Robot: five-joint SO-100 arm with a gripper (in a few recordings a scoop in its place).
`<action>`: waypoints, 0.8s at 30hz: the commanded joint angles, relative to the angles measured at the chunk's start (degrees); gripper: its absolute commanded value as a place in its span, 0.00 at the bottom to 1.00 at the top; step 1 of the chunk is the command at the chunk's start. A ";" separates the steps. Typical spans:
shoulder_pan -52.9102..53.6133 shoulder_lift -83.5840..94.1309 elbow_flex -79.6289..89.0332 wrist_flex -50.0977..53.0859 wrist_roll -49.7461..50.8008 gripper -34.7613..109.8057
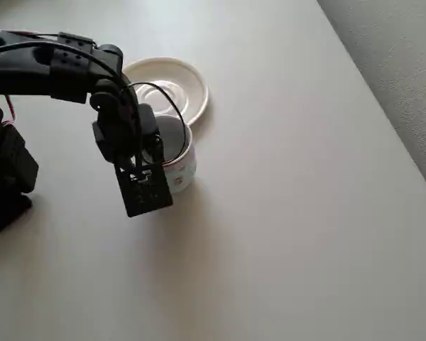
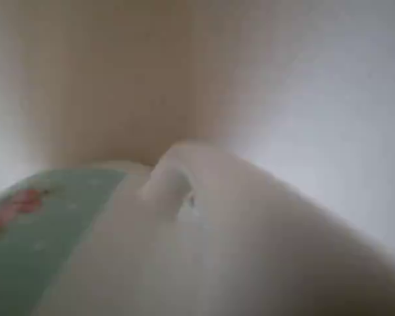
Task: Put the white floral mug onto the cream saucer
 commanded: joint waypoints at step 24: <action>-8.88 30.32 -9.05 20.30 2.90 0.23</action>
